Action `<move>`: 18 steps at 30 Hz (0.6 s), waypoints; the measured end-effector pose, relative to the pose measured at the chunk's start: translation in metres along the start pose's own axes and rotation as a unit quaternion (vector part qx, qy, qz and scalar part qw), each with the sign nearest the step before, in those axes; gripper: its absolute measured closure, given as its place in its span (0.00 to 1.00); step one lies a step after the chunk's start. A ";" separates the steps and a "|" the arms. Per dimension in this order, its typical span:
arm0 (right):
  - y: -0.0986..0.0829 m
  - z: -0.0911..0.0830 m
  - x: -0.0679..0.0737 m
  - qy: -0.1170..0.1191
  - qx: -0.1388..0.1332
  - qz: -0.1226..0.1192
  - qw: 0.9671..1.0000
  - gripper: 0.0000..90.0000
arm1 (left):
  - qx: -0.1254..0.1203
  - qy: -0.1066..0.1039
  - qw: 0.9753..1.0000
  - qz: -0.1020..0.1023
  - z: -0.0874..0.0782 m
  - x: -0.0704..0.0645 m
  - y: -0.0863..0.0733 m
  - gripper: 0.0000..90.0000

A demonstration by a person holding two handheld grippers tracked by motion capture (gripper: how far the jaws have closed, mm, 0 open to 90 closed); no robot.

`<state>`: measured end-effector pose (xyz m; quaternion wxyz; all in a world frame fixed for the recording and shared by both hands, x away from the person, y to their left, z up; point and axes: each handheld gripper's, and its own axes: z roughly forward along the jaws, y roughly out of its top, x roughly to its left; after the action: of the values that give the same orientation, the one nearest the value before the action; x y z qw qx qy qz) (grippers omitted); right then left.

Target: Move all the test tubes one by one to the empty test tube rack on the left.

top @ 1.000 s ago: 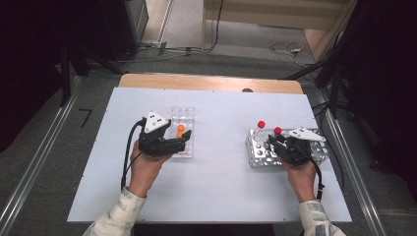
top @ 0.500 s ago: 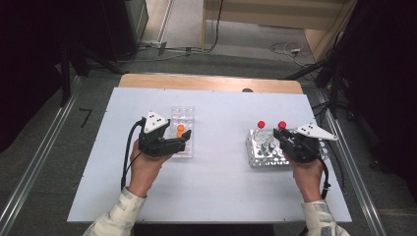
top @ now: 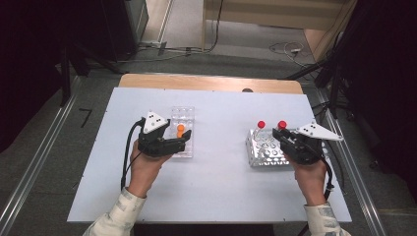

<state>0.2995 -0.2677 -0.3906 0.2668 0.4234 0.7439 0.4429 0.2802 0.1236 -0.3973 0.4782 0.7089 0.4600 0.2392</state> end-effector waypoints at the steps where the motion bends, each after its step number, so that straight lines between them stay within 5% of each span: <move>1: 0.001 0.000 0.002 0.004 -0.001 -0.001 1.000 0.80 | -0.001 -0.001 1.000 -0.001 0.000 0.000 0.000 0.25; 18: 0.011 0.015 0.057 0.080 0.009 -0.049 0.996 0.80 | -0.002 -0.007 1.000 0.002 0.000 -0.005 0.000 0.25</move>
<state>0.2867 -0.2095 -0.3891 0.2238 0.3525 0.7866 0.4549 0.2779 0.1191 -0.3964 0.4821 0.7109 0.4544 0.2360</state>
